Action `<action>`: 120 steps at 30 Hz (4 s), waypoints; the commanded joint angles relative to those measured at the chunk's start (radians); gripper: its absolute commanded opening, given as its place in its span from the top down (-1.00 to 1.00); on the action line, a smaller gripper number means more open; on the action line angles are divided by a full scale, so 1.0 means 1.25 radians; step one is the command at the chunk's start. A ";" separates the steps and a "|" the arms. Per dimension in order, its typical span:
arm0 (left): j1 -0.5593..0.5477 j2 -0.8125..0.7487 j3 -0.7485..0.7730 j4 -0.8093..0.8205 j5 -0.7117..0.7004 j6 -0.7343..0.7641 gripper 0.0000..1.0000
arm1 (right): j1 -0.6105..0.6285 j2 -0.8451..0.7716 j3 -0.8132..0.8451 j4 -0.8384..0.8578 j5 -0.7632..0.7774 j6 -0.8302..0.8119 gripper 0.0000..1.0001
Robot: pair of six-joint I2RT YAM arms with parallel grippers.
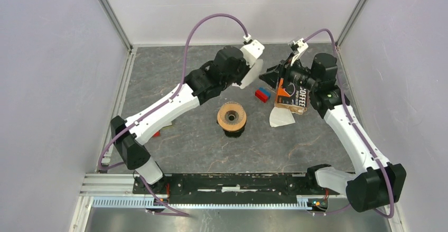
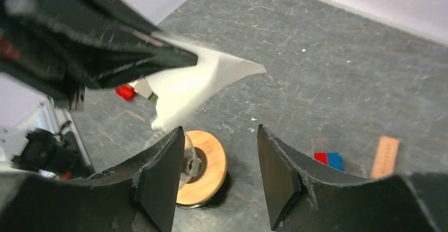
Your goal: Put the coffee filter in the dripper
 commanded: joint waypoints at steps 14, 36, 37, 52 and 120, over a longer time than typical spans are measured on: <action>0.045 0.013 0.075 -0.083 0.111 -0.265 0.96 | 0.235 -0.109 0.156 -0.320 0.009 -0.764 -0.39; 0.040 0.041 0.098 -0.086 0.092 -0.403 0.95 | 0.608 -0.004 0.156 -0.408 0.574 -0.983 -0.28; 0.040 0.040 0.097 -0.086 0.089 -0.407 0.96 | 0.614 -0.001 0.151 -0.398 0.604 -0.986 -0.27; 0.049 -0.013 0.040 -0.057 0.085 -0.433 0.96 | 0.600 0.015 0.078 -0.300 0.800 -0.981 -0.10; -0.064 -0.100 -0.124 0.102 -0.024 -0.058 0.96 | 0.167 -0.005 0.108 -0.110 0.310 -0.357 -0.13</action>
